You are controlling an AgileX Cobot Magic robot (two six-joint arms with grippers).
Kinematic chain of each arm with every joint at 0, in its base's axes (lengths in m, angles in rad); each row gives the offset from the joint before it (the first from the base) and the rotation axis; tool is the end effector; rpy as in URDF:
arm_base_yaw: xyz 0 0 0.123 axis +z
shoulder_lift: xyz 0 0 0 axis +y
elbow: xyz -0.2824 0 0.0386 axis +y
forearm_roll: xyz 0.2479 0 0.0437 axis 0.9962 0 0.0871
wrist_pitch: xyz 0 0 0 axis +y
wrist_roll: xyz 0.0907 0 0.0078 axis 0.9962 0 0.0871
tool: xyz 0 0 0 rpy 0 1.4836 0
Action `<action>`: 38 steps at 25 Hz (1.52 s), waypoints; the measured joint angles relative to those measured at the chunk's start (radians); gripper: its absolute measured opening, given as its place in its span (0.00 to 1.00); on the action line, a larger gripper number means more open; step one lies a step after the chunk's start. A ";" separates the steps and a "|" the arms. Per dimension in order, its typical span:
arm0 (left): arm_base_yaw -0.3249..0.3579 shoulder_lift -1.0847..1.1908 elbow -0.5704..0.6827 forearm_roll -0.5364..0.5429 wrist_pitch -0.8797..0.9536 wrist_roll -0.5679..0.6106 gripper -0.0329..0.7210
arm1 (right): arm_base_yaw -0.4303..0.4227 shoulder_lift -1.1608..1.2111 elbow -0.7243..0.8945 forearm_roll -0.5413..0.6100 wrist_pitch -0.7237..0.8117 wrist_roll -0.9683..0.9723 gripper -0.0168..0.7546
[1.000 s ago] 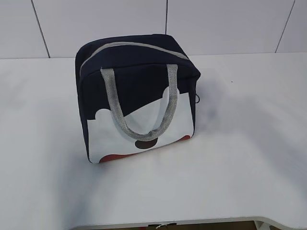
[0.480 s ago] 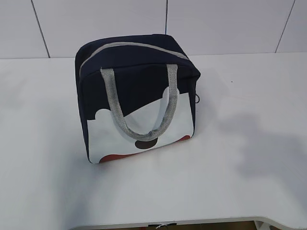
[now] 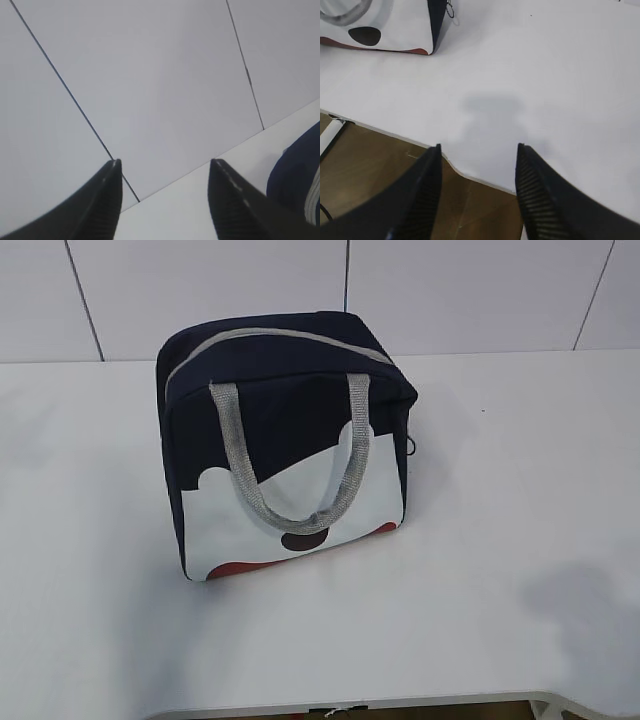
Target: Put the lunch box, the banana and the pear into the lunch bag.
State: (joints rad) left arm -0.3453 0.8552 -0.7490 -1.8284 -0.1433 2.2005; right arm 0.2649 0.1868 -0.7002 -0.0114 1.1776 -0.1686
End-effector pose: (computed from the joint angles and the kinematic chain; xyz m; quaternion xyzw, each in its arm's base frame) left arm 0.1783 -0.0509 0.3736 0.2090 0.6956 0.0586 0.6848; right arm 0.0006 -0.0008 0.3234 -0.1885 0.8586 0.0173 0.4764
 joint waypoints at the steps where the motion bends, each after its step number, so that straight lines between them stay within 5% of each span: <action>1: 0.000 0.000 0.000 0.000 0.000 0.000 0.57 | 0.000 -0.030 0.023 0.000 -0.006 0.011 0.55; 11: 0.000 0.000 0.000 -0.001 -0.025 -0.001 0.57 | 0.000 -0.203 0.185 -0.004 -0.019 0.033 0.55; 38: 0.000 0.079 0.071 0.001 0.184 -0.094 0.57 | 0.000 -0.204 0.195 -0.046 -0.026 0.033 0.55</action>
State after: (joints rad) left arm -0.3453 0.9345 -0.6777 -1.8278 0.0410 2.1065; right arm 0.2649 -0.0171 -0.5053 -0.0571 1.1515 -0.1361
